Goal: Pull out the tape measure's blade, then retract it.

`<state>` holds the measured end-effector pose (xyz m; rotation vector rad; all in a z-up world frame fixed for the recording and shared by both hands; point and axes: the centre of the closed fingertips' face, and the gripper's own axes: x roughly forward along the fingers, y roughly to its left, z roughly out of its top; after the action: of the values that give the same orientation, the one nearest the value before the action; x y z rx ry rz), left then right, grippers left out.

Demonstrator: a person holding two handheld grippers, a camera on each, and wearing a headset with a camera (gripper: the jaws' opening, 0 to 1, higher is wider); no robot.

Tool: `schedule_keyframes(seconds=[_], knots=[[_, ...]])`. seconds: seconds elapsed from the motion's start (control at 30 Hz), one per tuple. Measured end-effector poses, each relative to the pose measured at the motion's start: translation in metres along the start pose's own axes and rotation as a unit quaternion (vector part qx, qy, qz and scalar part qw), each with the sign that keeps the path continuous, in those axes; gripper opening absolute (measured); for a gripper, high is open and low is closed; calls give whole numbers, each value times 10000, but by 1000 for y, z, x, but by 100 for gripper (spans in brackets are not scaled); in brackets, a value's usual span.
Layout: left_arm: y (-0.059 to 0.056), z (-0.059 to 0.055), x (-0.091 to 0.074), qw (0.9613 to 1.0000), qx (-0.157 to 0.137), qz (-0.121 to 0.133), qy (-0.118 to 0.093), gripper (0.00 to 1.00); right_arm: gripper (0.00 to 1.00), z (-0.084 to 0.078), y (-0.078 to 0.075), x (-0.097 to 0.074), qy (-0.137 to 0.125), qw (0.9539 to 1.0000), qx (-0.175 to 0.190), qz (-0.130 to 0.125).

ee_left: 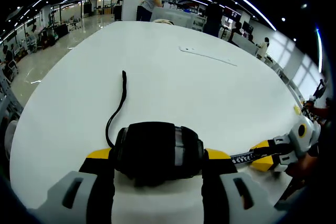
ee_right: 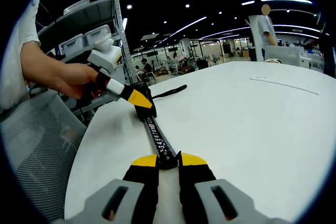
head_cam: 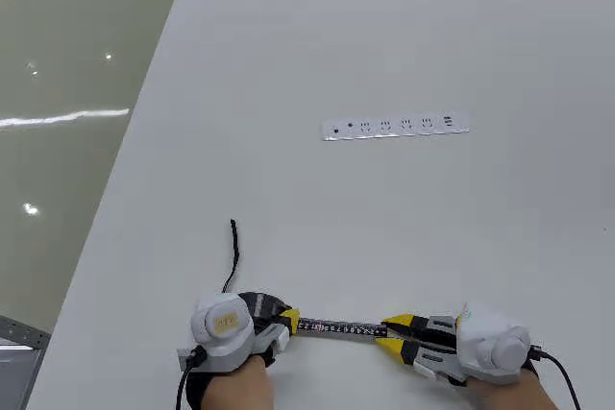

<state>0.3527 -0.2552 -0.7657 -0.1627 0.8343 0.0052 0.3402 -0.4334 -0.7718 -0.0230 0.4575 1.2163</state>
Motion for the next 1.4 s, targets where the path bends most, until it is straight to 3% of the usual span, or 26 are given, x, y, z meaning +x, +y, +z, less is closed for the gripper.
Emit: schedule_keyframes(seconds=[1.4], knots=[[1, -1, 0, 9998, -155, -158, -10, 64, 13, 7, 4, 22, 13, 9999, 22, 111]])
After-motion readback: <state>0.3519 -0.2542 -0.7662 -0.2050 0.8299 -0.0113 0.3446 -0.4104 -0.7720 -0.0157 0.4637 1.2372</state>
